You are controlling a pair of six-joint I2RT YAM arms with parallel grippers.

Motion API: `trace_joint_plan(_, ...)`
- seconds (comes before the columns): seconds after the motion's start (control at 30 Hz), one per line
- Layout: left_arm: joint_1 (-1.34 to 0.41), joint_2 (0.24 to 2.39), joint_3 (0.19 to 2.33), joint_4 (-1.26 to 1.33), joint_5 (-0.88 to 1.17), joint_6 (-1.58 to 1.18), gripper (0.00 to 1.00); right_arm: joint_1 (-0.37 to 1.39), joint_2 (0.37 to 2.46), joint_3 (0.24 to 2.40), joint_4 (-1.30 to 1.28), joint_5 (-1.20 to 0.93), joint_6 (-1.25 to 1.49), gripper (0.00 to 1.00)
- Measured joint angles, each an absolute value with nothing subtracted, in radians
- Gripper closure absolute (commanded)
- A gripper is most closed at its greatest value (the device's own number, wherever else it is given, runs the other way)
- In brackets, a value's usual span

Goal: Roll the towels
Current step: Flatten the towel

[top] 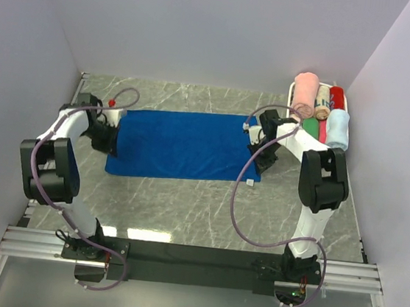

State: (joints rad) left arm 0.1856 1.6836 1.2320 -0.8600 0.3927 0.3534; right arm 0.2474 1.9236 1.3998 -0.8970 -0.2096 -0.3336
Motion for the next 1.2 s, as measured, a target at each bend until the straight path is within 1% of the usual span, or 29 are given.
trace_joint_plan(0.1,0.185,1.684,1.134,-0.847,0.38,0.347,1.0,0.249,1.952,1.36,-0.871,-0.198,-0.331,0.97)
trace_joint_plan(0.23,0.182,1.684,1.057,-0.825,0.336,0.324,1.0,0.251,1.965,1.344,-0.857,-0.184,-0.321,0.98)
trace_joint_plan(0.57,0.182,1.71,1.034,-0.733,0.156,0.276,1.0,0.279,1.962,1.34,-0.854,-0.132,-0.304,1.0)
trace_joint_plan(0.8,0.179,1.713,1.036,-0.73,0.124,0.264,1.0,0.318,1.946,1.316,-0.833,-0.044,-0.292,1.0)
trace_joint_plan(1.2,0.215,1.69,1.005,-0.695,0.082,0.276,1.0,0.344,1.874,1.205,-0.834,0.013,-0.284,1.0)
